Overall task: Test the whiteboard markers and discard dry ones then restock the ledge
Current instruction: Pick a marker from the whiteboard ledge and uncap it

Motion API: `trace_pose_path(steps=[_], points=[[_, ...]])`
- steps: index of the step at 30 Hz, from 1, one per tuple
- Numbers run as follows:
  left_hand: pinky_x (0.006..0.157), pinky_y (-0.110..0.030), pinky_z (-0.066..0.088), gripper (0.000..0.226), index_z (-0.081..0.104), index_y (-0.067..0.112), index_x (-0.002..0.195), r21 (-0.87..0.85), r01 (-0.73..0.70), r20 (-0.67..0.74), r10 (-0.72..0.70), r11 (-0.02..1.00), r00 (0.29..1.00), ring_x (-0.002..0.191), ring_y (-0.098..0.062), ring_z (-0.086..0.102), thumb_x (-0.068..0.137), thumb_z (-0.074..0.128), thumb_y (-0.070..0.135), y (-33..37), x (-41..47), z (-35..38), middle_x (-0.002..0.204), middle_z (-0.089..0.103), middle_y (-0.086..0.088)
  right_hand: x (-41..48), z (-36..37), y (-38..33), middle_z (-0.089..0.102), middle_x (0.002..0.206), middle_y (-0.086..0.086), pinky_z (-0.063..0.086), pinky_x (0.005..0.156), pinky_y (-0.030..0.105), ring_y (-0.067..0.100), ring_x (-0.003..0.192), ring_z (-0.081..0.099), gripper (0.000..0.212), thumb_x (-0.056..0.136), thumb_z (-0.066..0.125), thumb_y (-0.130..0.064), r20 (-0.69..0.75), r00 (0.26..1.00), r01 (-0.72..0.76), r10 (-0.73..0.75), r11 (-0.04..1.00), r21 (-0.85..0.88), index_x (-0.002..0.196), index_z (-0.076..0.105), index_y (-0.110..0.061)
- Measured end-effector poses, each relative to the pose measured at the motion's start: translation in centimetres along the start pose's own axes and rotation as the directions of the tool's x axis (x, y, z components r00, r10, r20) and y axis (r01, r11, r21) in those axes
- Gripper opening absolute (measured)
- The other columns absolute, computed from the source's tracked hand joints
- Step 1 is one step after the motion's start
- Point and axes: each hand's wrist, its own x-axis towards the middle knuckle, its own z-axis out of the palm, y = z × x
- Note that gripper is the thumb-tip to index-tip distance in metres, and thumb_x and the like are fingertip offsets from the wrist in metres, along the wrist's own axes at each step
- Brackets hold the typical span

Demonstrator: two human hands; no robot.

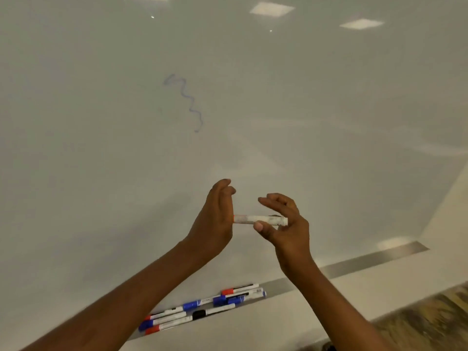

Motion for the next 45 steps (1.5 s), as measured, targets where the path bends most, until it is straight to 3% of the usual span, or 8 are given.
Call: trace_pose_path(steps=[4, 7, 11, 19, 27, 31, 36, 45], points=[[0.110, -0.032, 0.031, 0.048, 0.038, 0.013, 0.140, -0.038, 0.065, 0.081, -0.062, 0.997, 0.995, 0.134, -0.022, 0.040, 0.096, 0.054, 0.025, 2.3, 0.0, 2.2, 0.146, 0.040, -0.007, -2.0, -2.5, 0.8, 0.048, 0.131, -0.001, 0.047, 0.089, 0.025, 0.010, 0.117, 0.046, 0.073, 0.065, 0.085, -0.031, -0.098, 0.978, 0.134, -0.184, 0.913, -0.386, 0.125, 0.044, -0.035], [0.108, -0.025, 0.033, 0.055, 0.034, 0.024, 0.143, 0.011, -0.026, 0.048, 0.025, 1.000, 0.999, 0.135, -0.012, 0.035, 0.098, 0.028, 0.053, 4.2, 0.1, 5.3, 0.146, 0.038, 0.005, -2.9, -4.5, 3.0, 0.069, 0.108, 0.003, 0.046, 0.081, 0.043, 0.026, 0.105, 0.057, 0.046, 0.068, 0.085, -0.026, 0.119, 0.919, 0.309, -0.376, 0.500, -0.809, 0.109, 0.068, -0.019], [0.073, -0.034, 0.056, 0.081, 0.056, 0.002, 0.109, 0.079, -0.122, 0.226, 0.101, 0.989, 0.969, 0.088, -0.030, 0.069, 0.042, 0.097, 0.024, 6.3, 0.2, 10.7, 0.104, 0.067, -0.018, -4.6, -8.3, 5.6, 0.071, 0.094, 0.003, 0.043, 0.071, 0.040, 0.032, 0.099, 0.056, 0.035, 0.071, 0.083, -0.016, 0.078, 0.947, 0.187, -0.310, 0.341, -0.921, 0.104, 0.073, -0.018], [0.092, -0.059, 0.043, 0.069, 0.057, 0.004, 0.114, 0.161, -0.544, 0.655, 0.324, 0.823, 0.683, 0.104, -0.036, 0.062, 0.055, 0.089, 0.017, 10.0, -3.0, 23.9, 0.103, 0.068, -0.015, -8.3, -17.4, 14.3, 0.070, 0.094, 0.001, 0.038, 0.066, 0.036, 0.031, 0.098, 0.054, 0.041, 0.067, 0.075, 0.007, -0.031, 0.984, 0.022, -0.176, 0.288, -0.957, 0.101, 0.074, -0.016], [0.113, -0.053, 0.013, 0.040, 0.037, 0.014, 0.137, -0.011, -0.576, 0.814, 0.341, 0.818, 0.470, 0.137, -0.032, 0.030, 0.099, 0.041, 0.027, 15.0, -7.7, 41.5, 0.138, 0.049, -0.008, -14.1, -28.5, 27.6, 0.072, 0.095, -0.002, 0.034, 0.077, 0.038, 0.022, 0.085, 0.062, 0.027, 0.085, 0.051, -0.015, -0.109, 0.978, -0.157, 0.179, 0.277, -0.948, 0.098, 0.074, -0.019], [0.115, -0.057, 0.006, 0.065, 0.016, 0.011, 0.148, -0.039, -0.511, 0.882, 0.270, 0.859, 0.386, 0.144, -0.037, 0.010, 0.097, 0.045, 0.040, 16.6, -11.8, 50.3, 0.153, 0.025, -0.014, -17.2, -33.0, 35.5, 0.072, 0.095, 0.001, 0.038, 0.075, 0.038, 0.023, 0.085, 0.062, 0.019, 0.078, 0.068, -0.016, -0.131, 0.922, -0.236, 0.364, 0.259, -0.937, 0.096, 0.074, -0.017], [0.108, -0.062, 0.016, 0.112, 0.020, 0.000, 0.139, -0.037, -0.383, 0.909, 0.191, 0.923, 0.372, 0.134, -0.049, 0.029, 0.059, 0.082, 0.047, 15.5, -18.1, 59.0, 0.144, 0.037, -0.030, -21.6, -35.9, 45.0, 0.072, 0.094, 0.003, 0.044, 0.074, 0.039, 0.026, 0.087, 0.065, 0.031, 0.069, 0.075, -0.011, -0.188, 0.809, -0.348, 0.557, 0.196, -0.917, 0.099, 0.074, -0.017], [0.103, -0.065, 0.029, 0.079, 0.035, -0.003, 0.133, 0.049, -0.323, 0.936, 0.070, 0.945, 0.345, 0.128, -0.048, 0.039, 0.070, 0.072, 0.027, 9.8, -25.0, 69.6, 0.136, 0.045, -0.031, -28.5, -36.9, 58.9, 0.069, 0.086, 0.009, 0.043, 0.063, 0.040, 0.032, 0.075, 0.062, 0.038, 0.062, 0.073, -0.006, -0.189, 0.639, -0.378, 0.746, 0.091, -0.921, 0.100, 0.072, -0.014]])
